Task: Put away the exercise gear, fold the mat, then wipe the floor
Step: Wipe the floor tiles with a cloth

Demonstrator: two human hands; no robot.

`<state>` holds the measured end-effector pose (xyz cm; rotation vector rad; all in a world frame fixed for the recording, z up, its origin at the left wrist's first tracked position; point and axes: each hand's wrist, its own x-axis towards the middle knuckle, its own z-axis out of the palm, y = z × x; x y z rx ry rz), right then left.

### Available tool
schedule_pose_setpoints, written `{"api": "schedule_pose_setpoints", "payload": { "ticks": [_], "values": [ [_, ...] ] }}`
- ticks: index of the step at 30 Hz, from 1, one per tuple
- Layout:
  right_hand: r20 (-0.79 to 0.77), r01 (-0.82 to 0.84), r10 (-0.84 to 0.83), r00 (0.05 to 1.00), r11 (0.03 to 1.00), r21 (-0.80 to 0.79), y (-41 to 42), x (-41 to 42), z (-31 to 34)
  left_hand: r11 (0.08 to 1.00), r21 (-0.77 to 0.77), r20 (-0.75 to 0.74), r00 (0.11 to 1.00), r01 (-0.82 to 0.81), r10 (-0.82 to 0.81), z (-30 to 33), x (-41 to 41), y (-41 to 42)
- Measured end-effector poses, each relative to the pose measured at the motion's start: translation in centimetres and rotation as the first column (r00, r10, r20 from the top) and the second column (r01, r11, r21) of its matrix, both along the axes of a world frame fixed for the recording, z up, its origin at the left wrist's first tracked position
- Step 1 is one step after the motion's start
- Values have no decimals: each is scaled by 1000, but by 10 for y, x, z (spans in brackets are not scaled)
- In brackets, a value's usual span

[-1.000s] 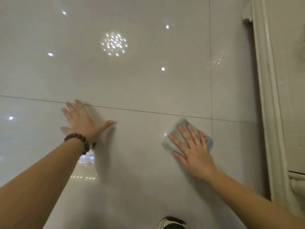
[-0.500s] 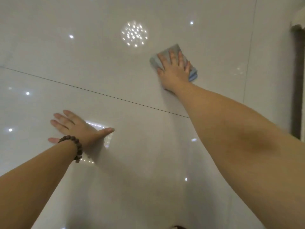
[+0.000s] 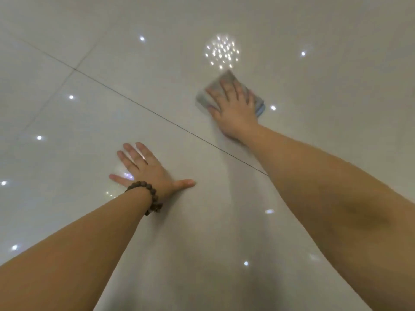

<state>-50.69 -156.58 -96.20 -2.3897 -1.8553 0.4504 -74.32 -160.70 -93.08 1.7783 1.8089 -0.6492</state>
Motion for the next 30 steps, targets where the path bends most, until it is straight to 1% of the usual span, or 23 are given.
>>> {"api": "schedule_pose_setpoints", "payload": {
  "ticks": [2,3,4,7,9,10,11,12,13,14,15,16,17,19,20,23,25,27,28,30],
  "values": [
    [-8,38,-39,999,997,-63,54,-1,4,1000,0,20,1000,-1,1,-3,-1,-1],
    [1,45,-45,999,996,-81,59,-7,3,1000,1,34,999,-6,6,-3,-2,0],
    [5,28,-27,1000,997,-76,47,-15,3,1000,0,47,999,-15,15,-3,-1,0],
    [35,-130,129,991,991,15,-60,-41,-2,999,-8,81,996,-34,34,-2,-4,0],
    [63,-177,173,983,983,56,-144,-57,-5,1000,-16,117,993,-18,20,0,-8,1],
    [75,-205,201,977,978,48,-180,-65,-3,1000,2,149,989,-19,19,2,-13,0],
    [79,-234,232,970,972,28,-209,-71,-1,998,51,185,983,-33,23,3,-22,0],
    [83,-260,258,963,966,8,-226,-76,2,987,140,217,975,-75,43,6,-34,3],
    [84,-294,293,952,956,0,-230,-78,3,959,239,237,967,-150,92,10,-48,9],
    [71,-336,335,939,942,-5,-220,-78,4,927,302,233,960,-223,155,13,-65,19],
    [71,-371,370,926,929,-7,-202,-78,1,914,304,205,955,-270,214,16,-81,31],
    [76,-393,392,917,920,-3,-176,-80,-2,923,250,165,952,-292,256,17,-95,42],
    [79,-388,386,919,922,7,-143,-84,-5,944,164,124,955,-286,268,17,-105,51],
    [78,-323,320,944,946,32,-70,-93,-10,975,26,66,974,-220,218,10,-113,59],
    [69,-294,292,954,955,22,-31,-99,-10,981,4,52,980,-194,193,6,-112,60],
    [16,-241,242,970,970,-43,83,-123,-4,981,-5,51,980,-194,194,1,-112,59],
    [-12,-202,202,979,977,-74,133,-137,0,981,-8,41,980,-194,194,-3,-115,62],
    [-5,-197,197,980,977,-83,133,-144,0,982,-17,19,982,-190,190,-3,-115,65],
    [17,-223,225,974,973,-66,111,-144,-1,980,-25,23,980,-195,196,-3,-114,65],
    [59,-321,320,946,947,9,36,-139,-3,978,-37,36,978,-205,207,-2,-113,65]
  ]
}}
